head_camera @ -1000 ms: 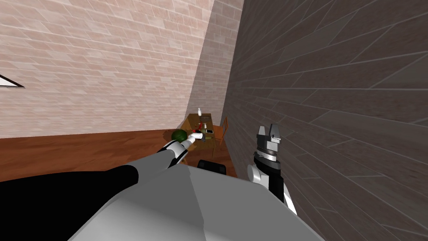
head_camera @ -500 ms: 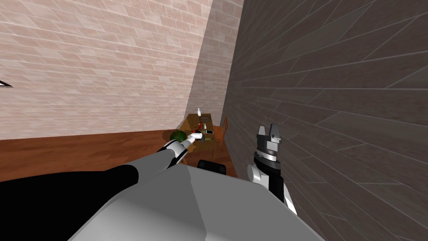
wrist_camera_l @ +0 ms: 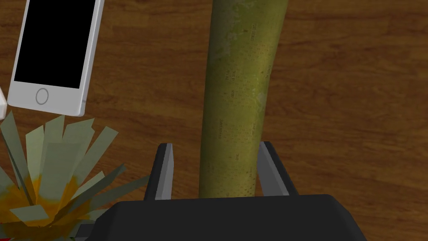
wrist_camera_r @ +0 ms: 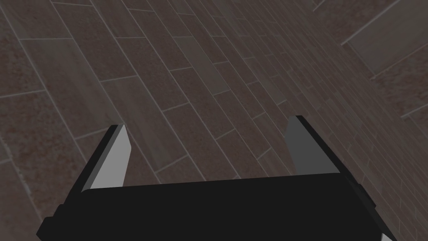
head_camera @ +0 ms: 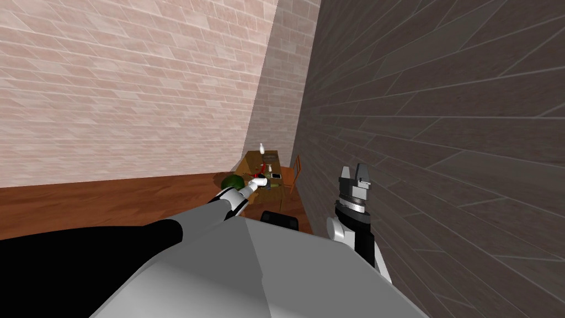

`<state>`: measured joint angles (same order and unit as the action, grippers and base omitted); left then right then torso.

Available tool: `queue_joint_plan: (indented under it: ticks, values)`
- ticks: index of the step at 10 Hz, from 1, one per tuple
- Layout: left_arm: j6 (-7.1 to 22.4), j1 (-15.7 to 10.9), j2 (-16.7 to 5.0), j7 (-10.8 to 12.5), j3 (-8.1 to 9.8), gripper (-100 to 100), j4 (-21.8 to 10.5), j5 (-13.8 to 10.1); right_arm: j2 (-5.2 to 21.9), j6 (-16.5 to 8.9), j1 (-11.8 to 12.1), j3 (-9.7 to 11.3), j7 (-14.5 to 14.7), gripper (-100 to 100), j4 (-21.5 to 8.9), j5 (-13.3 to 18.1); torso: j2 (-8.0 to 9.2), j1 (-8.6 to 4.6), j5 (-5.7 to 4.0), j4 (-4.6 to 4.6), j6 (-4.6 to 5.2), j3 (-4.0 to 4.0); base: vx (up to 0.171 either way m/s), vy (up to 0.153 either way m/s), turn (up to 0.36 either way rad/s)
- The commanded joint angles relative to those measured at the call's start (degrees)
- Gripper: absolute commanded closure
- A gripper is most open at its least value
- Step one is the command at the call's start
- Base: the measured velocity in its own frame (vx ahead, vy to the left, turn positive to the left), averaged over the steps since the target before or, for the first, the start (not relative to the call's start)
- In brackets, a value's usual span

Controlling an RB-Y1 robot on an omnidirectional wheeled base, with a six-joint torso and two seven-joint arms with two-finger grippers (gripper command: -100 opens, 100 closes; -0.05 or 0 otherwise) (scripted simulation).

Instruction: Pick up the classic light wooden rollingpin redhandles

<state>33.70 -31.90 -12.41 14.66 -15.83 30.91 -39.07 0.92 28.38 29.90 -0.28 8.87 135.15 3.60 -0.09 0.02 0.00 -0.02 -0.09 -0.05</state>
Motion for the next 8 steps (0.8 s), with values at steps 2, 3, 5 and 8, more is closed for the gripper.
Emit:
queue_joint_plan:
  ticks: [2, 3, 5, 8]
  values:
    - [0.0, 0.0, 0.0, 0.0, -0.02, 100, 0.0, 0.0, 0.0, 0.0, 0.0, 0.0, 0.0, 0, 0.0, 0.0, 0.02, 0.01, 0.01, 0.0, -0.01, 0.01, 0.0, 0.0, 0.0]
    - [0.0, 0.0, 0.0, -0.1, -0.02, 100, 0.0, 0.0, 0.0, 0.0, 0.0, 0.0, 0.0, 0, 0.0, 0.0, 0.04, 0.01, 0.02, -0.01, -0.02, 0.01, 0.0, 0.0, 0.0]
    - [0.0, 0.0, 0.0, 0.0, -0.02, 0, 0.0, 0.0, 0.0, 0.0, 0.0, 0.0, 0.0, 0, 0.0, 0.0, 0.06, 0.01, 0.01, 0.01, -0.01, 0.04, 0.0, 0.0, 0.0]
    - [1.6, -2.3, -1.3, -0.5, -0.84, 100, -0.5, -2.1, 0.0, 0.0, 0.0, 0.0, 0.0, 0, 0.0, 0.0, 0.55, -0.04, -0.01, 0.1, -0.05, 0.31, -0.096, -0.011, 0.039]
